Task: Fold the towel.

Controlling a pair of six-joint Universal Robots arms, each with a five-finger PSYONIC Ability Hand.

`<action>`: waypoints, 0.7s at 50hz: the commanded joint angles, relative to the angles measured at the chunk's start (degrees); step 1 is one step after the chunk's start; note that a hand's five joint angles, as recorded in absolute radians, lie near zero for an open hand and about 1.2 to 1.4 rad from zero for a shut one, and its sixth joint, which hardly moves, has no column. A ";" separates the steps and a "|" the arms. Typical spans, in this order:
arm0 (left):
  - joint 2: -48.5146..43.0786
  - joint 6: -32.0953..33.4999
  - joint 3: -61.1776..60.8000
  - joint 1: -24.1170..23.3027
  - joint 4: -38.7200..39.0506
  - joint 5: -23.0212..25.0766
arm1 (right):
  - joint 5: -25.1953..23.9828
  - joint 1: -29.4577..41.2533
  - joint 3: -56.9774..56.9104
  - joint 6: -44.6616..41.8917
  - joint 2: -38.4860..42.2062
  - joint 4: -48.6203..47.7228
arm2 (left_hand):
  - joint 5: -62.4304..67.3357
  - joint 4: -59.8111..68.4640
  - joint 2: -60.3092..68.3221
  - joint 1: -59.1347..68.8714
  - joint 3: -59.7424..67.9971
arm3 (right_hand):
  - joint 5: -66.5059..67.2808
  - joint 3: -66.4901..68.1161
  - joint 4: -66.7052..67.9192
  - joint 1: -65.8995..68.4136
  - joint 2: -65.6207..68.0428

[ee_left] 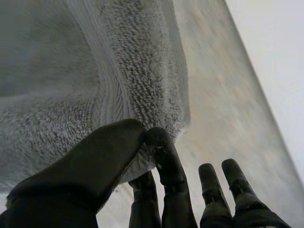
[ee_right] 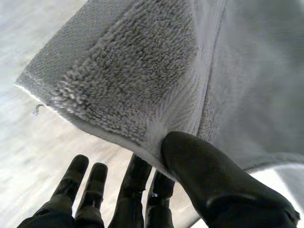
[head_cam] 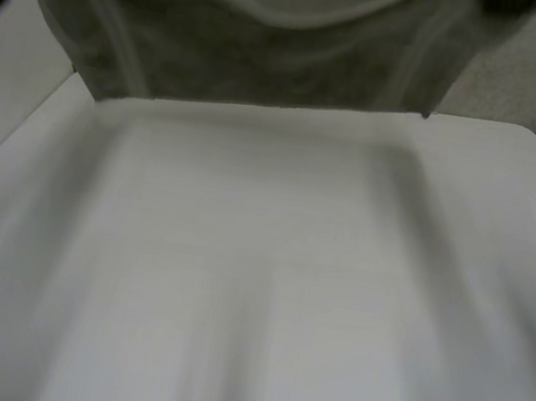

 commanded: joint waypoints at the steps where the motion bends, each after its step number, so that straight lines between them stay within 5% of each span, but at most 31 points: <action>1: -1.09 0.52 -20.03 1.06 4.51 5.25 | -7.64 -2.31 18.74 -3.02 -1.41 -2.37 | 3.52 -3.76 2.69 5.71 -3.30 | 3.15 -3.01 -4.35 3.96 5.00; 7: -1.62 3.76 -33.15 1.15 12.25 7.89 | -10.36 -6.44 33.04 -9.51 -1.32 -3.43 | 3.52 -3.76 2.69 5.71 -3.30 | 3.15 -3.01 -4.35 3.96 5.00; 16: 3.65 10.02 -42.05 3.17 11.29 8.16 | -14.22 -12.06 43.25 -19.18 -5.34 3.75 | 3.52 -3.76 2.69 5.71 -3.30 | 3.15 -3.01 -4.35 3.96 5.00; 27: 25.01 9.58 -49.87 9.59 4.70 12.99 | -25.56 -25.77 40.11 -25.52 -22.41 25.49 | 3.52 -3.76 2.69 5.71 -3.30 | 3.15 -3.01 -4.35 3.96 5.00; 33: 22.99 9.22 -48.55 9.77 2.77 17.12 | -26.45 -25.25 36.49 -25.26 -18.63 25.58 | 3.52 -3.76 2.69 5.71 -3.30 | 3.15 -3.01 -4.35 3.96 5.00; 35: 19.65 9.22 -47.41 9.33 2.86 16.86 | -23.31 -21.06 32.12 -25.44 -12.60 26.02 | 3.52 -3.76 2.69 5.71 -3.30 | 3.15 -3.01 -4.35 3.96 5.00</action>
